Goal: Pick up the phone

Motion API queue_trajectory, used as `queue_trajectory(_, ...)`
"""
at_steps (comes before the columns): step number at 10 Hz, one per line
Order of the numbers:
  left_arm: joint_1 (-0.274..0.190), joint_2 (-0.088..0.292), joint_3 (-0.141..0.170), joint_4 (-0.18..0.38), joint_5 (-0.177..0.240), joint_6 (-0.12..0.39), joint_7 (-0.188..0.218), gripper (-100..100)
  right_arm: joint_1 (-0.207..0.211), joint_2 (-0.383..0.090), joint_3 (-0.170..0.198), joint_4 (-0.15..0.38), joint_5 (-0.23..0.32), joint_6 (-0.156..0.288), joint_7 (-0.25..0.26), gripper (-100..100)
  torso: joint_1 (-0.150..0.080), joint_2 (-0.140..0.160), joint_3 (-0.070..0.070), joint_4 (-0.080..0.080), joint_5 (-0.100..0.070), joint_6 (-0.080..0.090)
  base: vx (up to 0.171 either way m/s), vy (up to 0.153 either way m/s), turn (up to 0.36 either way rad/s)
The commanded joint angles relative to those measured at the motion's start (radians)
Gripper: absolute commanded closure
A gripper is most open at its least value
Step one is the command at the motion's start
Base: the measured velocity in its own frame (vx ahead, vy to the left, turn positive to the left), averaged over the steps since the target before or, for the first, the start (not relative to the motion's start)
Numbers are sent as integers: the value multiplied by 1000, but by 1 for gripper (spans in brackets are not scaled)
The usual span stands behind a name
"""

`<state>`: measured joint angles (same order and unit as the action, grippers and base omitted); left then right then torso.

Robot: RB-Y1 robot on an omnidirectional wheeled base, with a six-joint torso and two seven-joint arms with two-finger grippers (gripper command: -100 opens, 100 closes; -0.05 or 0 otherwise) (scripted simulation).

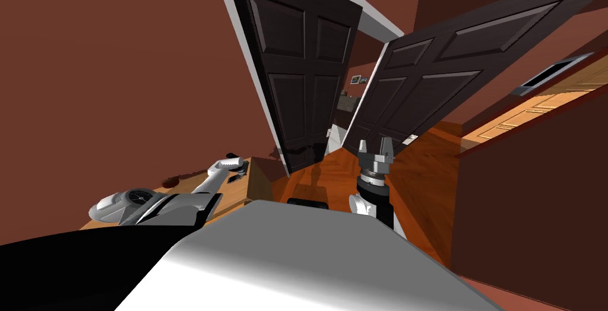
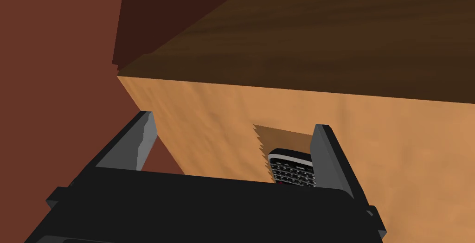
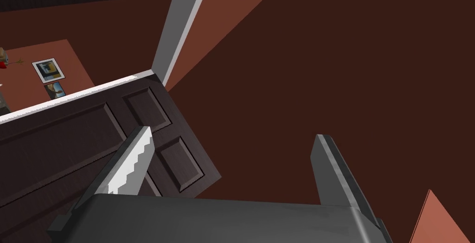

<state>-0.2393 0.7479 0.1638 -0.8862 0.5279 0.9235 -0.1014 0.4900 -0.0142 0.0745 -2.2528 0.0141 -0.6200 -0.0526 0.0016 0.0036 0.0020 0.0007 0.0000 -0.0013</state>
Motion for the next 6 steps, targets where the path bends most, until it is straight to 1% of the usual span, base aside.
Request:
queue_trajectory(1,-16,6,-1,29,11,35,4,-100,0,0,0,0,0,0,0,0,0,0,0,0,0,0,-9,30,-31)
queue_trajectory(2,-43,20,-3,65,37,74,7,-100,0,0,0,0,0,0,0,0,0,0,0,0,0,0,-13,38,-39)
queue_trajectory(3,-43,20,-3,76,37,80,7,-100,0,0,0,0,0,0,0,0,1,0,0,0,0,0,-10,35,-30)
queue_trajectory(4,-69,32,-4,115,62,118,10,-100,0,0,0,0,0,0,0,0,0,0,0,0,0,0,-15,45,-50)
queue_trajectory(5,-69,32,-4,121,62,122,10,-100,0,0,0,0,0,0,0,0,1,0,0,0,0,0,-19,45,-26)
queue_trajectory(6,-93,44,-7,159,86,162,14,-100,0,0,0,0,0,0,0,0,1,1,0,0,0,0,-36,54,-21)
